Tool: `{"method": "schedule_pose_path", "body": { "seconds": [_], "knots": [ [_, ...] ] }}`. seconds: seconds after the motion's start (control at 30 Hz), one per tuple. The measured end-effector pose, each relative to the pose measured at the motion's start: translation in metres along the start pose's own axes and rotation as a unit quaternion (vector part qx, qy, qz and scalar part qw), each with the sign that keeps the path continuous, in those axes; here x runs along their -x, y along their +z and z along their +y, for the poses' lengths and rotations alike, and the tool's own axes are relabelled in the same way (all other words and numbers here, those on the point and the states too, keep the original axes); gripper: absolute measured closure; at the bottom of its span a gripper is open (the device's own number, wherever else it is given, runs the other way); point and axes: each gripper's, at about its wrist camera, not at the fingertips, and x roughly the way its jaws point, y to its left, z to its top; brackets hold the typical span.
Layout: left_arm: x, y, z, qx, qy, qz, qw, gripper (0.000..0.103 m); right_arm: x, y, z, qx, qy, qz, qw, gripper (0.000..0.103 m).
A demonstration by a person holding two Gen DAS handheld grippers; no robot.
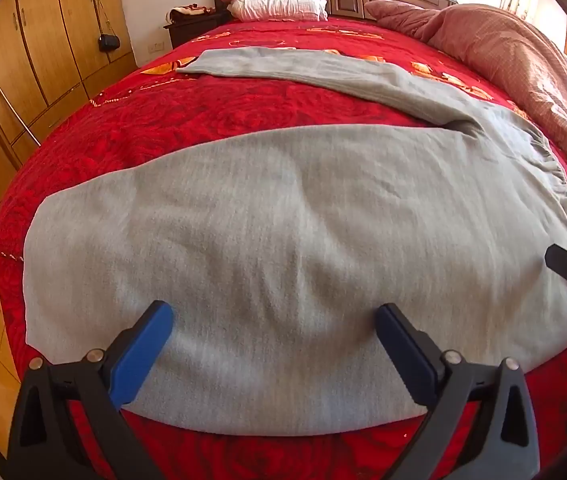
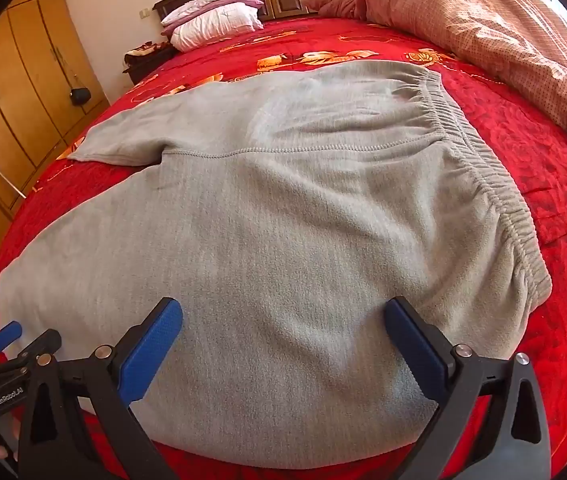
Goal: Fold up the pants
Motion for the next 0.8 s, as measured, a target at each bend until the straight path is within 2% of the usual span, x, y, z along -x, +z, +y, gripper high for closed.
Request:
{"method": "schedule_pose_path", "body": {
  "seconds": [0.8],
  "knots": [
    [-0.0002, 0.0007, -0.0008, 0.0, -0.001, 0.002, 1.0, 0.0, -0.001, 0.0013, 0.0012, 0.0, -0.001, 0.004, 1.0, 0.0]
  ]
}}
